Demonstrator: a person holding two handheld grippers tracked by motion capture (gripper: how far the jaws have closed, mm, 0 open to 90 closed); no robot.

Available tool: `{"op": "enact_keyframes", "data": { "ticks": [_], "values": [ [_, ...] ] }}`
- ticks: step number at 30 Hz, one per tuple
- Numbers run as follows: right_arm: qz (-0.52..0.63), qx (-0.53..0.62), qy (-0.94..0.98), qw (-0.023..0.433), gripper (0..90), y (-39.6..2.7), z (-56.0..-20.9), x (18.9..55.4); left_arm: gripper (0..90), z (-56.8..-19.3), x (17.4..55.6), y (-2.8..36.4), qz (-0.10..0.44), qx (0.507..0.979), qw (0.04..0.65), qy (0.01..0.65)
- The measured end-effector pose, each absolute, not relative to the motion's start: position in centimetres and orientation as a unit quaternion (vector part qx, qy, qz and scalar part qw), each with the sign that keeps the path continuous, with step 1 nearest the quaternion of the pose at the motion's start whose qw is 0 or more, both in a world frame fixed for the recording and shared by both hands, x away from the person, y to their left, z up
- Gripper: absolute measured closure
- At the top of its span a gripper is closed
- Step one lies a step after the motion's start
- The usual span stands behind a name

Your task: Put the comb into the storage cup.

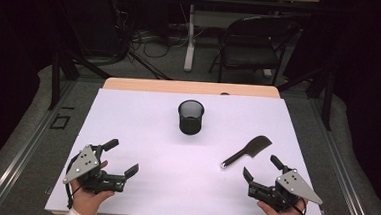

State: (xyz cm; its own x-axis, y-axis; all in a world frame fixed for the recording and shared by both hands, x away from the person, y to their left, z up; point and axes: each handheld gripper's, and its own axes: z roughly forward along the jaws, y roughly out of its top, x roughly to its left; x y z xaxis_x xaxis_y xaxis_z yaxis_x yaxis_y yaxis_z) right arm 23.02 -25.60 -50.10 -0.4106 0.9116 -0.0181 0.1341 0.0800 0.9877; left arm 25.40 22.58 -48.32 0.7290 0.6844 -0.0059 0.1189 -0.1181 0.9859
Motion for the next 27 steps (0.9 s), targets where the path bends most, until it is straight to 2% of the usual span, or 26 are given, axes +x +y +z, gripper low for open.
{"op": "enact_keyframes", "data": {
  "ticks": [15,17,24,25,27],
  "values": [
    [0.519,0.427,0.655,0.345,8.9,-25.58,-50.47,23.51,0.2,-48.7,25.77,22.49,0.23,0.713,0.596,0.288],
    [0.516,0.43,0.658,0.34,14.3,-25.47,-50.56,23.63,0.2,-48.77,25.81,22.55,0.229,0.715,0.595,0.288],
    [0.512,0.429,0.667,0.331,21.1,-25.26,-50.62,23.77,0.2,-48.82,25.64,22.66,0.23,0.714,0.596,0.288],
    [0.511,0.428,0.668,0.331,25.3,-25.22,-50.59,23.91,0.2,-48.82,25.65,22.7,0.229,0.714,0.596,0.288],
    [0.51,0.428,0.669,0.33,27.8,-25.19,-50.59,24.05,0.2,-48.82,25.66,22.7,0.229,0.713,0.596,0.289]
  ]
}}
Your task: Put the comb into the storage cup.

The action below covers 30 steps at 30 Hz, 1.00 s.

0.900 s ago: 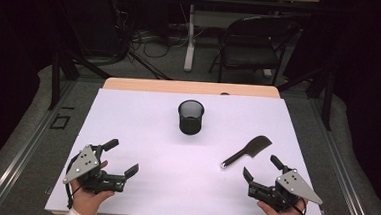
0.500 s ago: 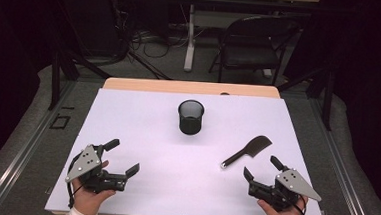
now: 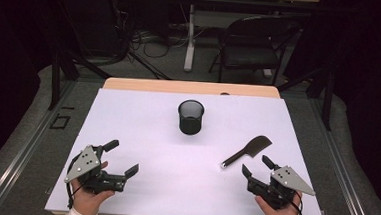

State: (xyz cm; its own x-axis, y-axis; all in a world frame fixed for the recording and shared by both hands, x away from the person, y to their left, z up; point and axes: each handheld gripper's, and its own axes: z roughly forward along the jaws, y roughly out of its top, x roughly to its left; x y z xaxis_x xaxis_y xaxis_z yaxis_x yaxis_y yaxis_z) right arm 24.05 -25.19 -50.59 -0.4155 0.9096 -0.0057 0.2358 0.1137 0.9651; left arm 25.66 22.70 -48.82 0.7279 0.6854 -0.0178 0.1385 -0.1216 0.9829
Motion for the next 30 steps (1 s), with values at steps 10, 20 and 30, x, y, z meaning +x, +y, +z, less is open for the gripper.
{"op": "enact_keyframes", "data": {
  "ticks": [10,20,30],
  "values": [
    [0.493,0.438,0.686,0.309,35.9,-24.4,-50.6,25.6,0.3,-48.8,25.7,22.8,0.231,0.712,0.596,0.292],
    [0.492,0.429,0.691,0.309,35.0,-23.7,-50.3,26.8,0.3,-48.9,25.7,22.8,0.229,0.712,0.595,0.294],
    [0.497,0.437,0.689,0.295,35.1,-23.0,-49.1,28.2,0.3,-49.0,25.7,22.8,0.227,0.712,0.595,0.296]
  ]
}}
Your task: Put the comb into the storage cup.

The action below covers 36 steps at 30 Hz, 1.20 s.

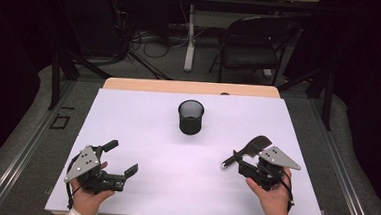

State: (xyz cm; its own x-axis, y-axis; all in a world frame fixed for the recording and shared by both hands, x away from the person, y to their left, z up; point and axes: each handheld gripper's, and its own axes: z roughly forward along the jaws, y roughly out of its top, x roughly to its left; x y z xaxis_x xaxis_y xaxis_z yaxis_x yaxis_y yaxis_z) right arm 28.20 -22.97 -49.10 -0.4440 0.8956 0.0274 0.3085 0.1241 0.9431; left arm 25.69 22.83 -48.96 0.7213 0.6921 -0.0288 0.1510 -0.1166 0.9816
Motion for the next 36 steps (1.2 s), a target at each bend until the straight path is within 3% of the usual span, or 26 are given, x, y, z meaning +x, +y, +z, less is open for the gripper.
{"op": "enact_keyframes", "data": {
  "ticks": [5,18,36],
  "values": [
    [0.493,0.434,0.698,0.286,36.3,-22.5,-48.7,29.3,0.3,-49.0,25.7,22.8,0.227,0.712,0.595,0.296],
    [0.484,0.446,0.702,0.272,50.5,-21.3,-49.3,31.7,0.3,-49.1,25.7,22.9,0.227,0.712,0.593,0.299],
    [0.432,0.477,0.725,0.246,75.7,-21.2,-51.8,33.4,0.3,-49.3,25.9,23.1,0.224,0.711,0.593,0.305]
  ]
}}
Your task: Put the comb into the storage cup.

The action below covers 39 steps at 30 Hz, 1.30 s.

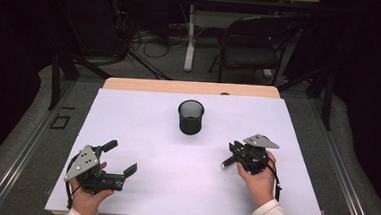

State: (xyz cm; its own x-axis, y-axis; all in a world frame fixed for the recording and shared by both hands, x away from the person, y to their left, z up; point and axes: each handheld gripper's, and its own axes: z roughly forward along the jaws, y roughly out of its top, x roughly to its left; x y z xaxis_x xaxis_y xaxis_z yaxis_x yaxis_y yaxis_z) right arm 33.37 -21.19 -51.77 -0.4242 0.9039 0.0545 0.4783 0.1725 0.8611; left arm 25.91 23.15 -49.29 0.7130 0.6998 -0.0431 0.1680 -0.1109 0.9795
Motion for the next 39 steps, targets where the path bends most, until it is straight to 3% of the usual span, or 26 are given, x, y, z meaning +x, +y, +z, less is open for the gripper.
{"op": "enact_keyframes", "data": {
  "ticks": [10,39],
  "values": [
    [0.426,0.487,0.729,0.224,89.5,-21.2,-52.8,33.9,0.7,-49.4,26.1,23.3,0.221,0.71,0.593,0.31],
    [0.385,0.508,0.75,0.18,90.0,-20.9,-54.8,34.9,1.0,-49.6,26.2,23.3,0.219,0.714,0.588,0.311]
  ]
}}
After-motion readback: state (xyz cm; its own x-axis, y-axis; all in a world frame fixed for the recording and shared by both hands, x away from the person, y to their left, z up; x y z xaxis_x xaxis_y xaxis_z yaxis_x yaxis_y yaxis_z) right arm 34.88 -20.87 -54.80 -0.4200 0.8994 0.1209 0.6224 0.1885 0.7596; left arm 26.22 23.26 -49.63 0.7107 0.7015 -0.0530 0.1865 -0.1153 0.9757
